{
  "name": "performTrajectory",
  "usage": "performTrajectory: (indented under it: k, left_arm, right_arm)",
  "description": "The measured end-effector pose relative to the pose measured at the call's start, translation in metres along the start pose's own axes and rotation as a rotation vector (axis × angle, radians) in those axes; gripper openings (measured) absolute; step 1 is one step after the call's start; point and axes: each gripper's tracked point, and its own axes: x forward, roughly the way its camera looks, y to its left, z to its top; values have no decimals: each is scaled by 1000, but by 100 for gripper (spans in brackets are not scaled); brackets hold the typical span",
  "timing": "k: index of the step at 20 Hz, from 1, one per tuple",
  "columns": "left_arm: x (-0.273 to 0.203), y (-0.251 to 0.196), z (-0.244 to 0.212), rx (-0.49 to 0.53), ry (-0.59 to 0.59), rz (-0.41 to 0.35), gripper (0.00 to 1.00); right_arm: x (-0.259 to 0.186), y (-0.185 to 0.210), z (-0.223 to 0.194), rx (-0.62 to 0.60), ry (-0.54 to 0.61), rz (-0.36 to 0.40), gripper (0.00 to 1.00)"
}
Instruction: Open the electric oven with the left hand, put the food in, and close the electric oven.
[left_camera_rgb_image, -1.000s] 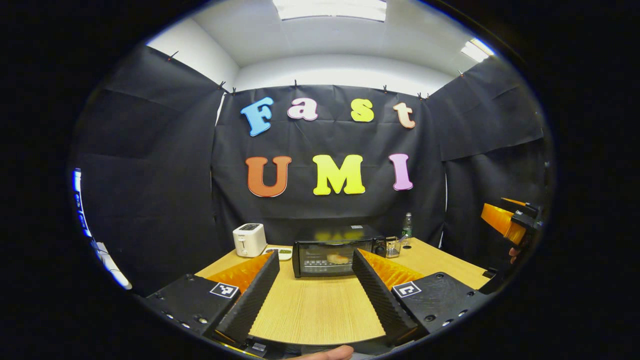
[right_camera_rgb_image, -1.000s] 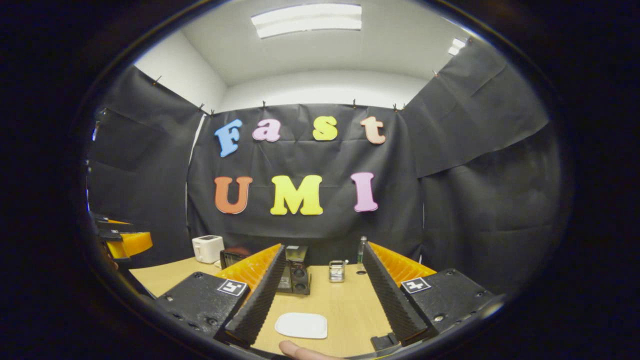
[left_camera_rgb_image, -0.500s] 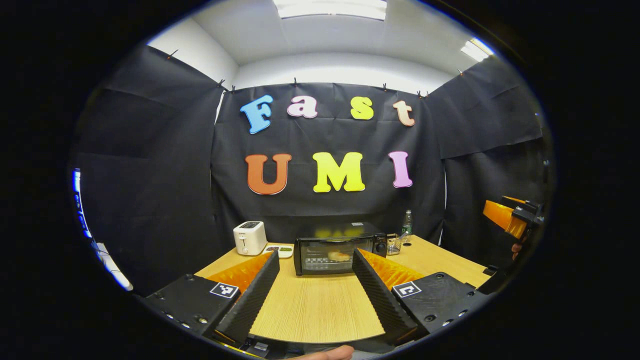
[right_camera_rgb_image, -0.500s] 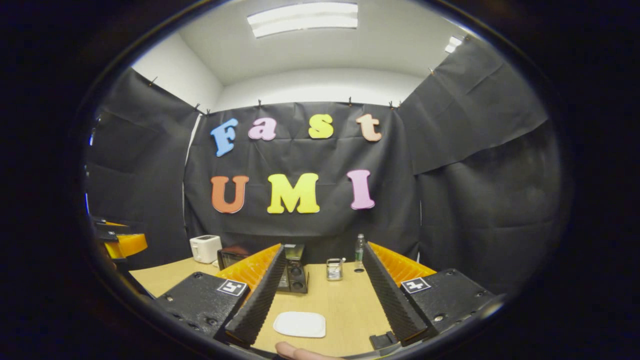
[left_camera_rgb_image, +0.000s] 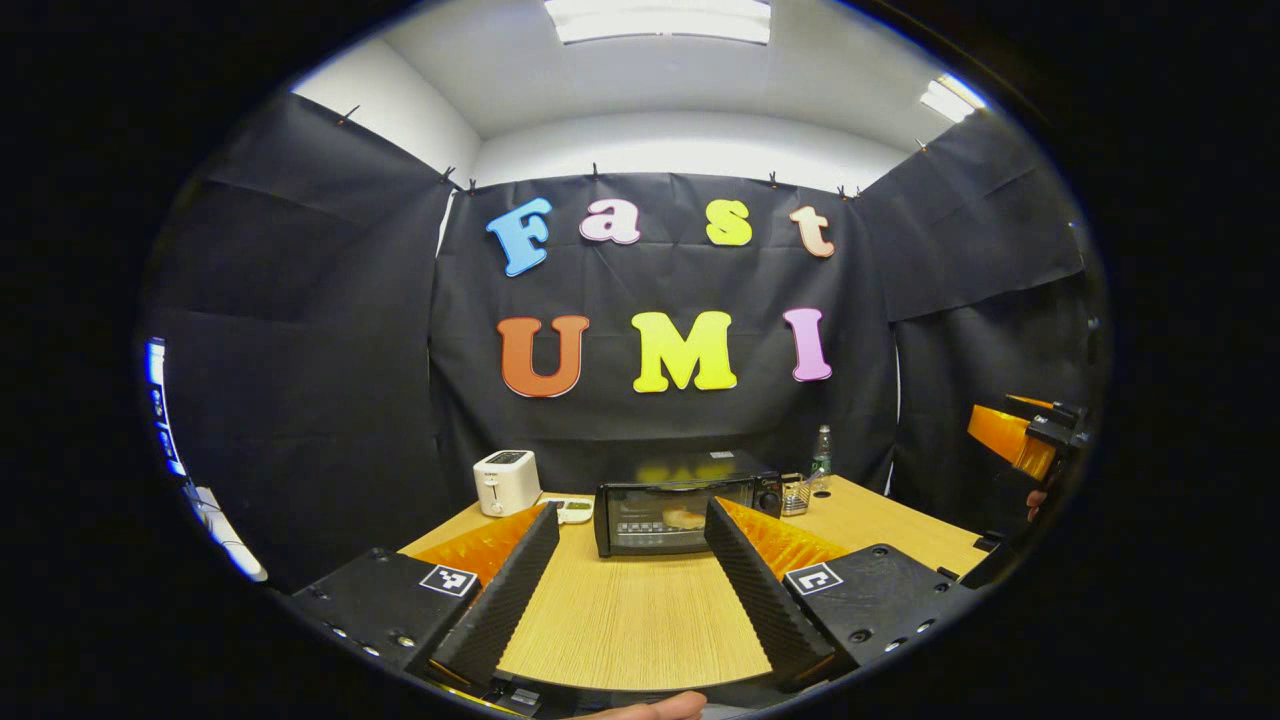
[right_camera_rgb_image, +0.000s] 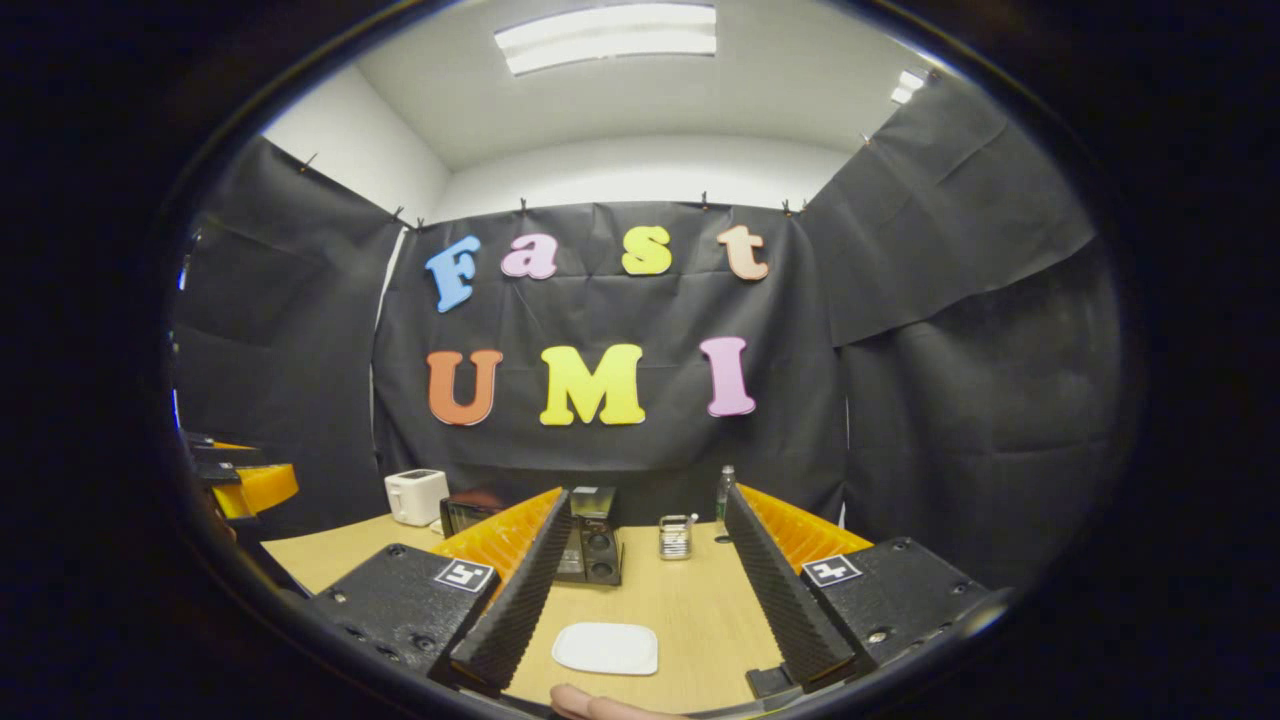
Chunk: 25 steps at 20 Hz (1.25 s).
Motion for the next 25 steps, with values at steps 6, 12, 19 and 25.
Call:
performTrajectory:
  k: [6,12,19,25]
  left_arm:
    - [-10,11,9,5,-41,22,96]
    - [-13,10,16,-19,-58,7,96]
    - [-13,-1,15,-6,-57,-9,96]
    - [-13,-6,15,9,-50,-9,96]
  right_arm:
    - [6,3,-7,40,28,-1,92]
    - [-2,10,9,35,-37,16,92]
    - [-6,5,6,24,-35,5,91]
    - [-2,-3,0,44,-12,-2,92]
